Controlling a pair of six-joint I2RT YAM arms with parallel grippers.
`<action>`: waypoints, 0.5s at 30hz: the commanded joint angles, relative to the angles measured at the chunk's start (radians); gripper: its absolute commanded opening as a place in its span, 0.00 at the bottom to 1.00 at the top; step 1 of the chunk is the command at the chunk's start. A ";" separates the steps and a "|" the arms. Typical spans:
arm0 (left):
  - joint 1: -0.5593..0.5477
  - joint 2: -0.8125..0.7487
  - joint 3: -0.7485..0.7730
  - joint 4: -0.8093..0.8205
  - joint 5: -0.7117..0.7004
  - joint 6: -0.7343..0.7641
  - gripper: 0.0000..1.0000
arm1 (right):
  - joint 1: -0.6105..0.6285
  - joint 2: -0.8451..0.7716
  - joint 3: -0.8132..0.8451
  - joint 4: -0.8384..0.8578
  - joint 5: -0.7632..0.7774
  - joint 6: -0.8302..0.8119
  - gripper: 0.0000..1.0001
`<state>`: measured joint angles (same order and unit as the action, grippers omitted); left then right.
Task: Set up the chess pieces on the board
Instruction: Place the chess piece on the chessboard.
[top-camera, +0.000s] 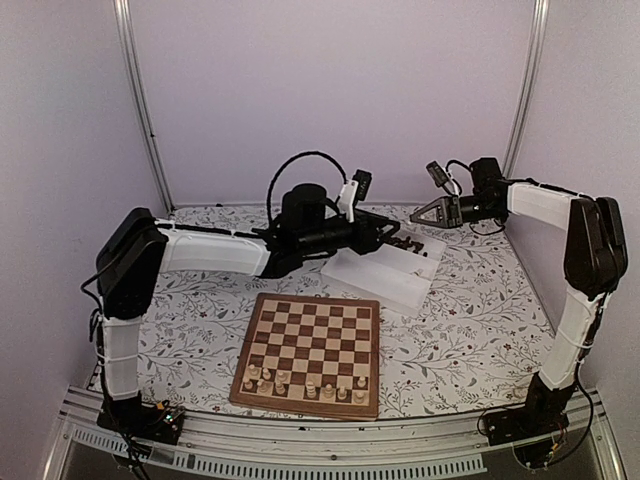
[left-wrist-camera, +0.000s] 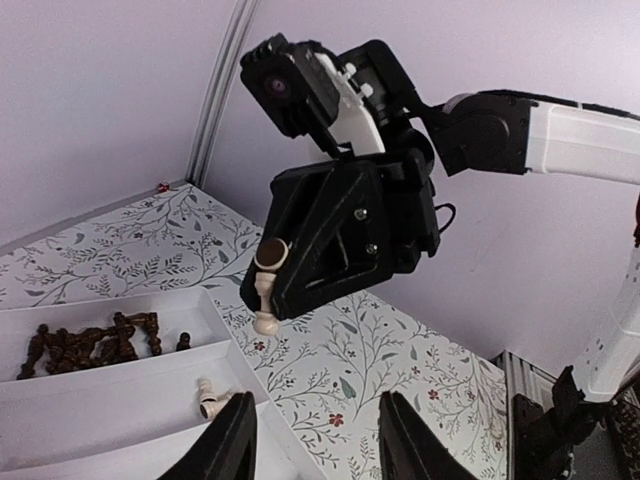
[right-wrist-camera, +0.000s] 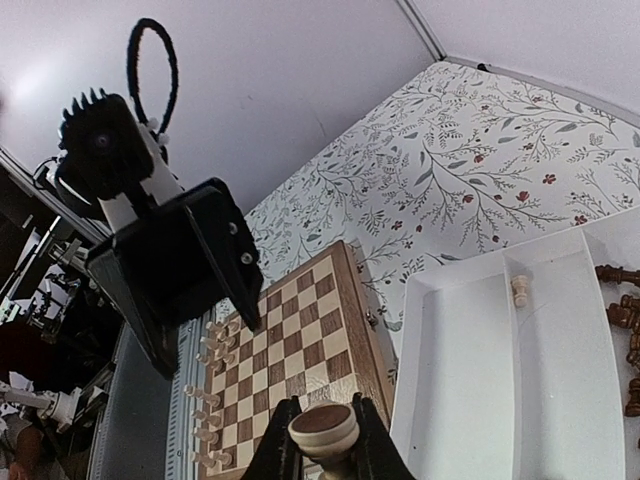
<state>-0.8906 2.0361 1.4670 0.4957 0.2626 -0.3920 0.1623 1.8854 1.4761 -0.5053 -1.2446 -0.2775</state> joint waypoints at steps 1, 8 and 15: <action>0.005 0.097 0.067 0.203 0.108 -0.079 0.44 | -0.002 -0.047 -0.019 0.077 -0.122 0.103 0.07; 0.005 0.169 0.133 0.181 0.109 -0.076 0.41 | -0.002 -0.051 -0.051 0.134 -0.156 0.165 0.08; 0.005 0.212 0.201 0.131 0.106 -0.080 0.36 | -0.002 -0.053 -0.075 0.169 -0.176 0.199 0.10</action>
<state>-0.8898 2.2150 1.6119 0.6239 0.3565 -0.4667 0.1623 1.8744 1.4193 -0.3801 -1.3808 -0.1143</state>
